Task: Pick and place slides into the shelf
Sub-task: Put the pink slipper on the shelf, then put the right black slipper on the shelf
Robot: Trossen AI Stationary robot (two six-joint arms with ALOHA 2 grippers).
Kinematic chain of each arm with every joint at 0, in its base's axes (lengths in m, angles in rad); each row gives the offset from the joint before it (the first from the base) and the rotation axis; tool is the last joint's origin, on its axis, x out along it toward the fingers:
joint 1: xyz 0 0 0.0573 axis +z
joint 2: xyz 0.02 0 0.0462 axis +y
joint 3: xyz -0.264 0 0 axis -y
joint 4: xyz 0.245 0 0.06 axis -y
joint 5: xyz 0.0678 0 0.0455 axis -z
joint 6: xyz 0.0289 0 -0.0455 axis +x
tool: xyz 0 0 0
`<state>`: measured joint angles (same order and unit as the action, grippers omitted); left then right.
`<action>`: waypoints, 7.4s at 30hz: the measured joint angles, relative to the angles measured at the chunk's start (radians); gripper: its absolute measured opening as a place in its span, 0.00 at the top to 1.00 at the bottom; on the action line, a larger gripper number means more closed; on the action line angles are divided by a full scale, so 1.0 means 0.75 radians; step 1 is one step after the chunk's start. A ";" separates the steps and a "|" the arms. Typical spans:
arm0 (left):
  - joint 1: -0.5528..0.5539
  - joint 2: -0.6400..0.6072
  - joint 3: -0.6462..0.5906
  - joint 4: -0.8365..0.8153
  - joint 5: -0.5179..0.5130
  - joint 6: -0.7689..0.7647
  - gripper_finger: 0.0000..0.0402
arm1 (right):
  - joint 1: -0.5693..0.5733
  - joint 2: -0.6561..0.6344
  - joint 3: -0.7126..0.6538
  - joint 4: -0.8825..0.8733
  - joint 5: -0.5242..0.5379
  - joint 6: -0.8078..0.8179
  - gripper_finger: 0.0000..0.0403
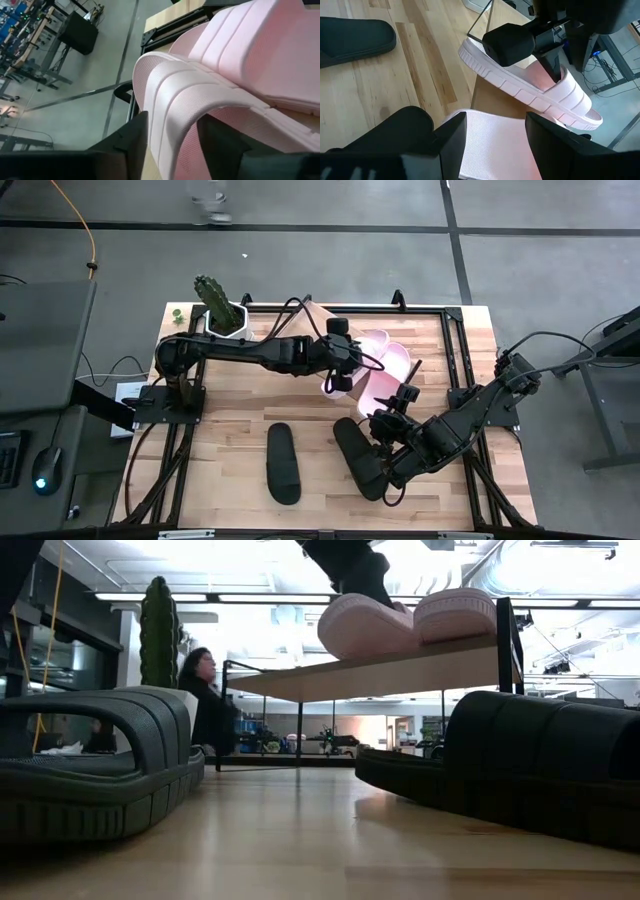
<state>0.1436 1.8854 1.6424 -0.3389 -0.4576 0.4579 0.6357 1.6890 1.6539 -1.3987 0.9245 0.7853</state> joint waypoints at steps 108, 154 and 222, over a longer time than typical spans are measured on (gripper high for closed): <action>-0.603 -0.507 0.000 -0.810 -0.178 -0.593 0.99 | -0.690 0.023 0.004 0.140 -0.306 -0.151 1.00; -0.603 -0.506 0.000 -0.820 -0.108 -0.657 0.99 | -0.720 0.098 -0.004 0.031 -0.431 -0.085 1.00; -0.602 -0.503 -0.099 -1.086 0.600 -0.896 0.92 | -0.280 0.094 0.000 0.563 -1.074 -0.511 1.00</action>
<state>-0.3080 1.5085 1.5685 -1.1538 -0.0074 -0.2142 0.4258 1.7596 1.6537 -0.9762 0.1189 0.4021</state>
